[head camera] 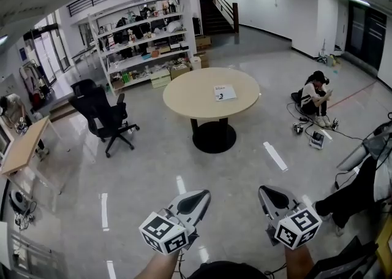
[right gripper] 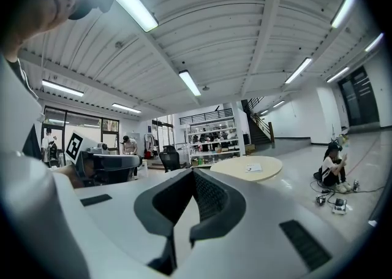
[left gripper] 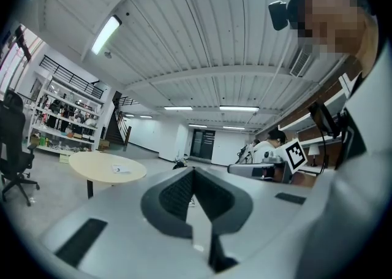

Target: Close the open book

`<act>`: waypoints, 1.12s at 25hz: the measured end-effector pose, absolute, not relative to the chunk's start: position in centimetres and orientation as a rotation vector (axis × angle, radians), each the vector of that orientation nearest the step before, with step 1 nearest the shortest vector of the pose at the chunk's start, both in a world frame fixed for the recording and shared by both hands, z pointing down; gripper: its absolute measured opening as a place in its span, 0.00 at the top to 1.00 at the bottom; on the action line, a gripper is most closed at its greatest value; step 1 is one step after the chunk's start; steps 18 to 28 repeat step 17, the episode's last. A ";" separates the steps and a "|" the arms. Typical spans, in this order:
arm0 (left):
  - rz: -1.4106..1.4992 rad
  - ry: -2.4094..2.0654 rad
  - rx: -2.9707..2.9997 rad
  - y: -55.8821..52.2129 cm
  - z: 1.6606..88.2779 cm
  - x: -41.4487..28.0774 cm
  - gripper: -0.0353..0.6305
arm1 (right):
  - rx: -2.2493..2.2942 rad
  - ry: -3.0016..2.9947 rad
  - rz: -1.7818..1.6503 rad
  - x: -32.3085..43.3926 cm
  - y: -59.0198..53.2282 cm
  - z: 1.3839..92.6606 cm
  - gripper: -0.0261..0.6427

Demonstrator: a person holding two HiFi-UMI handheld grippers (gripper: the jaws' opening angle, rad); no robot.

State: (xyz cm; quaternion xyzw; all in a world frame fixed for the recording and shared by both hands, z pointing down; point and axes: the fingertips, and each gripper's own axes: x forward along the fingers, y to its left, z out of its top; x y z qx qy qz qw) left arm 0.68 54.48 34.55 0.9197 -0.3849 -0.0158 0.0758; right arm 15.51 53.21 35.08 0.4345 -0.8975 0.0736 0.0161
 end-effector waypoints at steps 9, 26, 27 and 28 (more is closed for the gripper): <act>-0.048 -1.176 2.747 54.0 34.3 1.0 0.97 | 1.346 -2.804 0.227 15.7 52.9 34.7 0.96; -0.043 -1.177 2.745 53.6 34.5 1.1 0.97 | 1.384 -2.792 0.234 16.4 52.2 34.7 0.96; -0.043 -1.177 2.745 53.6 34.5 1.1 0.97 | 1.384 -2.792 0.234 16.4 52.2 34.7 0.96; -0.043 -1.177 2.745 53.6 34.5 1.1 0.97 | 1.384 -2.792 0.234 16.4 52.2 34.7 0.96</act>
